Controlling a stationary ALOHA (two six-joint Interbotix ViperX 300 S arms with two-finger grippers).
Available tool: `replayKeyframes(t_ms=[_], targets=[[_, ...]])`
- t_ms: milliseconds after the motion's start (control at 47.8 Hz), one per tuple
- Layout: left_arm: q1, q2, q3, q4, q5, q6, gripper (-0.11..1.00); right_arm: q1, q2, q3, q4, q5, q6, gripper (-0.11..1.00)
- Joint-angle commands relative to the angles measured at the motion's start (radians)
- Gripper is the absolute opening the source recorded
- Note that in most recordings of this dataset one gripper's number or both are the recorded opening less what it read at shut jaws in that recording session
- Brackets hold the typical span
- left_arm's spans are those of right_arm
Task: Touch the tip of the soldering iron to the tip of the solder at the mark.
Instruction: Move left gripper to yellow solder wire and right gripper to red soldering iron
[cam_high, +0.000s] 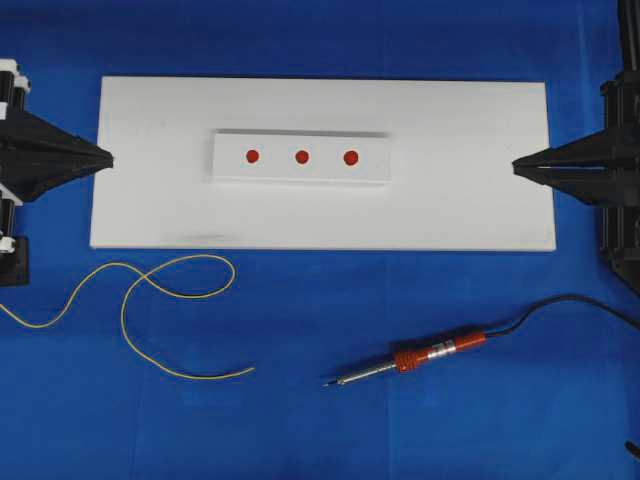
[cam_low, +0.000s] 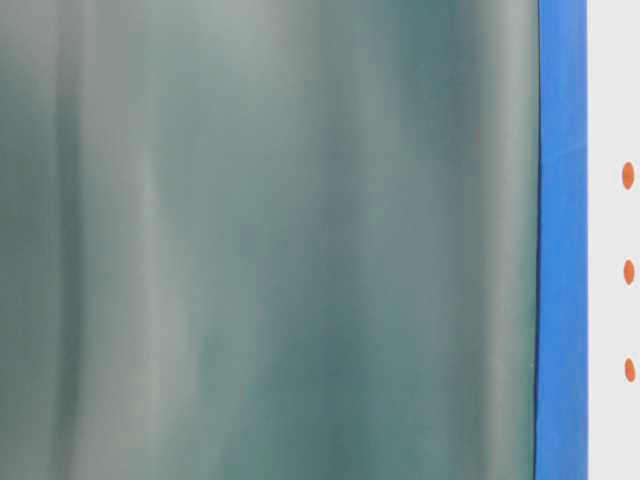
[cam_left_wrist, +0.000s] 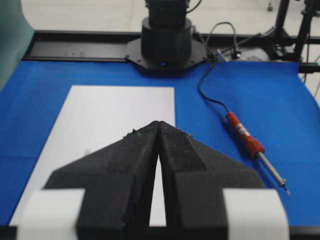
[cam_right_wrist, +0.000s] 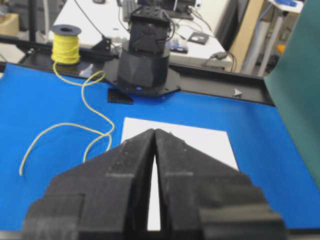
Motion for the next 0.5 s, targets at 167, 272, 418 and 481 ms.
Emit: replayKeyframes(t_ms=[167,272,418,481], targets=[[-0.066,0.014,-0.020,0.002,0.026,-0.037,0.00,0.046,0.046,-0.031,0.008,-0.011,0.037,-0.06],[-0.115,0.015,-0.015,0.002,0.021,-0.035,0.00,0.095,0.058,-0.028,0.008,-0.011,0.061,-0.06],[-0.187,0.044,0.002,0.002,-0.002,-0.041,0.00,0.190,0.091,-0.021,0.009,-0.011,0.084,-0.06],[-0.212,0.072,0.008,0.002,-0.020,-0.043,0.00,0.222,0.112,-0.018,0.011,-0.011,0.100,-0.03]])
